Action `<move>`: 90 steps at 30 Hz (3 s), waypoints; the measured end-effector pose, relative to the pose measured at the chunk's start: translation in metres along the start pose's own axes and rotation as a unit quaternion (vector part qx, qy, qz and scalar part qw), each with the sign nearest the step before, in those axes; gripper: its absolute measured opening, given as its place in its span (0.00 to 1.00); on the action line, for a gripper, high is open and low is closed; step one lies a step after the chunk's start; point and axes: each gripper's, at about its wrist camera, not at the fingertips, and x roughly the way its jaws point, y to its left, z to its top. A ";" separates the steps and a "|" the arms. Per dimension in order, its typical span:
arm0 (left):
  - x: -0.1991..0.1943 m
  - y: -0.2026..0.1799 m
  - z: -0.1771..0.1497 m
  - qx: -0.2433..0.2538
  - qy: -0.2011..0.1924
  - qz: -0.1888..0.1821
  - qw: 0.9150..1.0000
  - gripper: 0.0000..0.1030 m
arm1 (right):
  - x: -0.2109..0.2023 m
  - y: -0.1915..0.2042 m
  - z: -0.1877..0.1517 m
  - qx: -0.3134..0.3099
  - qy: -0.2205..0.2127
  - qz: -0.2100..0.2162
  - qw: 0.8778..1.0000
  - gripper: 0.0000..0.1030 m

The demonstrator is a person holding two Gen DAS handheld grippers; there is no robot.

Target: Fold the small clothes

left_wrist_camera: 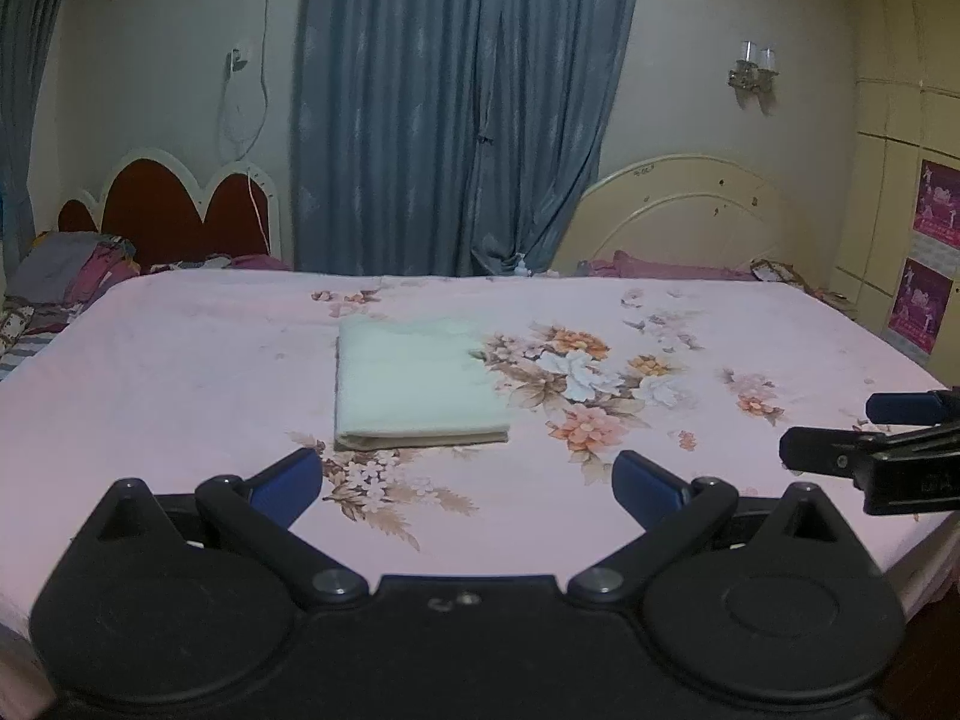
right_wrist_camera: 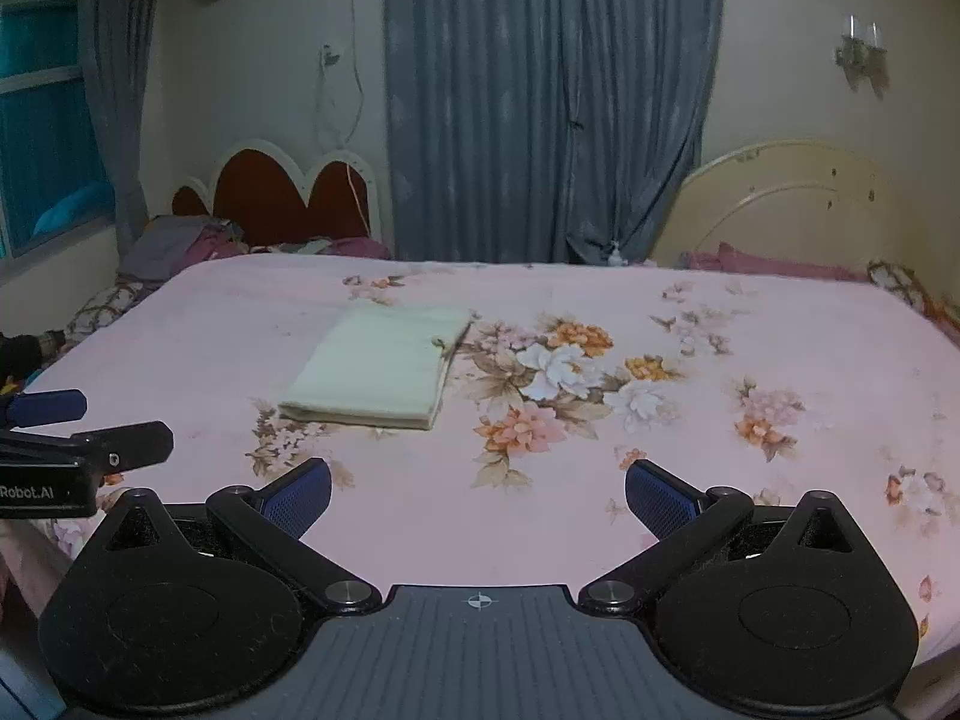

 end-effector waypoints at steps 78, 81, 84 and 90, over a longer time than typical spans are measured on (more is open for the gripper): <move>0.003 0.004 0.004 0.012 -0.003 -0.006 1.000 0.99 | -0.004 -0.023 0.002 0.000 -0.008 -0.003 1.000 1.00; 0.004 0.005 0.004 0.012 -0.004 -0.006 1.000 0.99 | -0.004 -0.022 0.002 0.000 -0.009 -0.003 1.000 1.00; 0.004 0.006 0.003 0.010 -0.005 -0.003 1.000 0.99 | -0.003 -0.023 0.002 -0.002 -0.009 -0.002 1.000 1.00; 0.004 0.007 0.002 0.008 -0.005 -0.002 1.000 0.99 | -0.001 -0.025 0.000 -0.003 -0.009 0.001 1.000 1.00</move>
